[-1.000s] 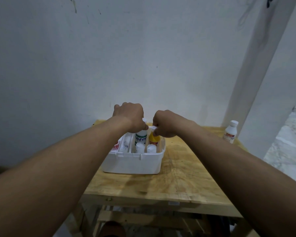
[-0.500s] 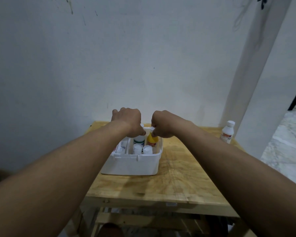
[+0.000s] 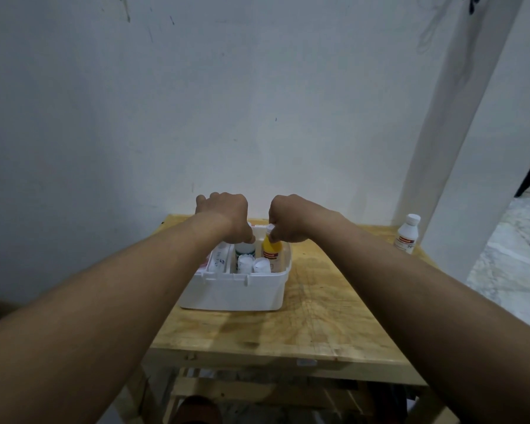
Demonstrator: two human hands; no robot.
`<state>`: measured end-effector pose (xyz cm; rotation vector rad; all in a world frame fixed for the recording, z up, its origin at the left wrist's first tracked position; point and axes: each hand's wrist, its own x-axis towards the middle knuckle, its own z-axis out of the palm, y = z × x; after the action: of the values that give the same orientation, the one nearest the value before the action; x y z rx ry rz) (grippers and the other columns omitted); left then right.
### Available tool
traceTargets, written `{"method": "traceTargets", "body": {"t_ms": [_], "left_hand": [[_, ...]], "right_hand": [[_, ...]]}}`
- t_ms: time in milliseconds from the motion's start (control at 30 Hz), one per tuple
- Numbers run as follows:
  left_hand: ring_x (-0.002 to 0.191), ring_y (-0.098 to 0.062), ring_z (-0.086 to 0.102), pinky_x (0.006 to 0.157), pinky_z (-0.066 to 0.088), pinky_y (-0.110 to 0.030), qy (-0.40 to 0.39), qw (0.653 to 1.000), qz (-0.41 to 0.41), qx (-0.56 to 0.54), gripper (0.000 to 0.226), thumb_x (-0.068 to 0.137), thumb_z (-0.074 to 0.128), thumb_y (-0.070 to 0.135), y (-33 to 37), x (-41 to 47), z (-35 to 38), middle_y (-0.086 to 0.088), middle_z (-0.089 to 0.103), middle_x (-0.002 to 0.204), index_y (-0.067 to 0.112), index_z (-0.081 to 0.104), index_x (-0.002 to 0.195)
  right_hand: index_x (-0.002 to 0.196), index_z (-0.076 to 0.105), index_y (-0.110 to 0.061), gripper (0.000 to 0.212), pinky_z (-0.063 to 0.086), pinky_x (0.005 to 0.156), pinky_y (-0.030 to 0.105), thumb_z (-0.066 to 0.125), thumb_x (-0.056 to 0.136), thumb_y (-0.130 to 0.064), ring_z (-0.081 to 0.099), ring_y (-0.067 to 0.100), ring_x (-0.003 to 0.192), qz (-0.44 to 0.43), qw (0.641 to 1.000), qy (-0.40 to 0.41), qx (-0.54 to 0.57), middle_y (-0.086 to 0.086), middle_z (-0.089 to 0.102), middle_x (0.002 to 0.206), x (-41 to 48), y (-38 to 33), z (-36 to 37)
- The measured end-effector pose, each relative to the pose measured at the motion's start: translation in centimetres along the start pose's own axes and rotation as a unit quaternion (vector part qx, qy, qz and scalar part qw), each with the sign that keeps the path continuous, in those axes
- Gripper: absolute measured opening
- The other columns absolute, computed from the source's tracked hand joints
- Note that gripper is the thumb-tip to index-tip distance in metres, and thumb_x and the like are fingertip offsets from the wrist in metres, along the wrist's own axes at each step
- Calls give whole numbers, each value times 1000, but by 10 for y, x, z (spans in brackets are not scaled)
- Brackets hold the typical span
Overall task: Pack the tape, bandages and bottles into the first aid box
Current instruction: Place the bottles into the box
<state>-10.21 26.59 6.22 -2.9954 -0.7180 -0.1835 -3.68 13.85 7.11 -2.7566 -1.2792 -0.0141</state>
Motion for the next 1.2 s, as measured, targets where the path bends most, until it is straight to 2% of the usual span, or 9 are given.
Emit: {"method": "traceTargets", "body": {"t_ms": [100,300,400,567,667,767,867,1000,1200], "left_hand": [[99,-24,57,91,38,-44,-18,1000,-2,-19,44,77,73,54,-1,1,-5,2,69,106,23,68,108],[94,-20,59,86,36,-43,10,997,-1,-75,31,81,62,42,1,-1,-28,4,71,103,23,72,103],[98,-20,59,86,35,-40,47,995,16,-81,28,84,62,41,13,-5,-41,5,70,106,24,72,104],[98,-21,59,84,37,-37,49,994,29,-89,22,83,65,38,34,-9,-50,6,70,103,27,73,101],[103,-22,61,90,49,-37,27,994,30,-100,33,85,65,36,29,-16,-47,2,69,116,25,71,115],[115,-25,59,91,50,-34,2,995,19,-101,44,92,57,34,15,-22,-34,-3,62,134,20,61,133],[117,-28,58,95,49,-38,-15,995,7,-94,44,97,48,39,9,-27,-13,-7,60,135,17,60,132],[96,-30,63,84,52,-38,9,999,-6,-45,40,100,38,41,5,-35,6,-12,67,115,14,66,112],[115,-35,56,86,44,-38,11,999,-1,-44,43,102,28,39,0,-32,18,-17,59,131,13,57,121]], "right_hand": [[112,66,-5,33,53,72,29,76,87,-25,63,21,83,1,1000,-2,8,5,65,92,0,0,-2],[122,64,-7,38,56,93,42,64,87,-22,65,27,108,12,999,3,32,10,69,120,-5,6,-19],[121,65,-7,38,56,95,45,55,86,-15,65,28,111,30,998,21,43,11,68,121,-12,14,-33],[123,64,-8,37,56,94,42,52,88,-10,64,29,109,66,996,42,46,11,67,121,-31,37,-46],[125,64,-2,42,54,97,49,49,87,-8,63,34,114,90,994,44,49,17,66,124,-41,56,-49],[128,61,2,45,52,98,52,48,86,-6,61,37,117,116,990,50,55,19,65,126,-49,76,-47],[129,59,-2,44,54,95,48,50,87,-8,60,35,115,136,988,58,39,13,64,126,-57,97,-40],[136,50,-10,48,46,100,48,53,89,-12,45,34,126,178,980,79,-30,13,50,135,-65,127,-25],[145,33,-9,58,42,97,48,57,92,-13,38,39,130,291,952,83,-46,18,35,144,-77,173,-5]]}}
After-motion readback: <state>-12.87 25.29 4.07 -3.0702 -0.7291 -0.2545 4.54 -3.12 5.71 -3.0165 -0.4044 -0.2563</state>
